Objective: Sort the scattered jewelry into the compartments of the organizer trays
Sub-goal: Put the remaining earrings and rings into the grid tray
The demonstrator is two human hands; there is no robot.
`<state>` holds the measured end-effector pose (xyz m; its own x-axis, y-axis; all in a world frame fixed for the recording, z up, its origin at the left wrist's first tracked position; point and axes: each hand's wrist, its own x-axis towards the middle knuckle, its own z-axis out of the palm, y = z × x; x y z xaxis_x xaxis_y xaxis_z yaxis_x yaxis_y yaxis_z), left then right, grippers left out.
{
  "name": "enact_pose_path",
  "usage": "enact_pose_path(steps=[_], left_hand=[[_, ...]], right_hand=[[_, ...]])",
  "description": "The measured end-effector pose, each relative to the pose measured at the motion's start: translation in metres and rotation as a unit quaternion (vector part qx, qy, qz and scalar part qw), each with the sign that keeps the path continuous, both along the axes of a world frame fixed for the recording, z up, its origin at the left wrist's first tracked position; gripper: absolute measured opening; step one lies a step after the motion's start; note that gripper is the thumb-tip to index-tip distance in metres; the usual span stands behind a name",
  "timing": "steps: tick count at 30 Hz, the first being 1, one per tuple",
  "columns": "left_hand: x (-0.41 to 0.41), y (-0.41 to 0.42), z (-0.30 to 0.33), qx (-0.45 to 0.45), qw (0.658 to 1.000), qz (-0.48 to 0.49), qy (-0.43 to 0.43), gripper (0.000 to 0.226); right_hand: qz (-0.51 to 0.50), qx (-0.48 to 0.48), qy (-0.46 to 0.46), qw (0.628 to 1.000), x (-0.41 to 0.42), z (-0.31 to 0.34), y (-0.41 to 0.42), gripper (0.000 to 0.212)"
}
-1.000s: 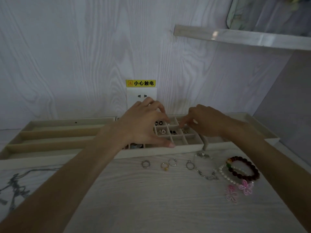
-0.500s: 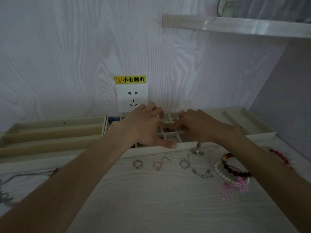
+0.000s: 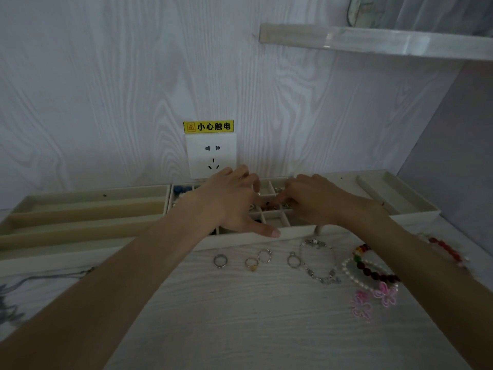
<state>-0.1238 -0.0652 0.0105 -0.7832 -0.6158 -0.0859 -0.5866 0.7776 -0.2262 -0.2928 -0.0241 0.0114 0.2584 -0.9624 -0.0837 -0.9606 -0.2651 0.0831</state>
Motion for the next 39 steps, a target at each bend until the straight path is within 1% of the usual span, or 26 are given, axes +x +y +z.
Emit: enact_pose_path(steps=[6, 10, 12, 16, 23, 30, 32, 36, 39], left_hand=[[-0.001, -0.001, 0.002, 0.006, 1.0, -0.001, -0.002, 0.082], [0.001, -0.003, 0.002, -0.005, 1.0, 0.002, 0.029, 0.086], [0.001, -0.002, 0.002, -0.007, 0.999, 0.008, 0.033, 0.087], [-0.004, -0.001, 0.004, -0.004, 1.0, 0.019, 0.01, 0.09], [-0.005, 0.0, 0.006, 0.006, 1.0, 0.014, -0.01, 0.087], [-0.007, -0.003, 0.006, 0.014, 0.999, 0.022, -0.032, 0.09], [-0.006, -0.002, 0.007, 0.017, 0.999, 0.018, -0.024, 0.089], [0.004, -0.004, 0.013, 0.036, 0.999, 0.012, 0.034, 0.088], [0.006, -0.006, 0.016, 0.048, 0.998, 0.015, 0.046, 0.089]], right_hand=[[0.004, 0.006, 0.0, 1.0, -0.002, 0.002, 0.0, 0.049], [-0.003, -0.019, -0.039, 0.999, -0.008, 0.011, 0.002, 0.044], [-0.01, -0.024, -0.044, 0.999, -0.01, 0.014, 0.002, 0.043], [-0.006, -0.013, -0.026, 1.0, -0.006, 0.012, 0.002, 0.04], [0.001, 0.003, -0.008, 1.0, -0.001, 0.008, -0.001, 0.043], [0.002, 0.013, 0.002, 1.0, -0.002, 0.007, -0.003, 0.042], [0.002, 0.017, -0.012, 1.0, -0.003, 0.008, -0.003, 0.043], [-0.003, 0.0, -0.07, 0.998, -0.012, 0.014, -0.004, 0.043], [0.004, -0.003, -0.071, 0.997, -0.011, 0.014, -0.007, 0.045]])
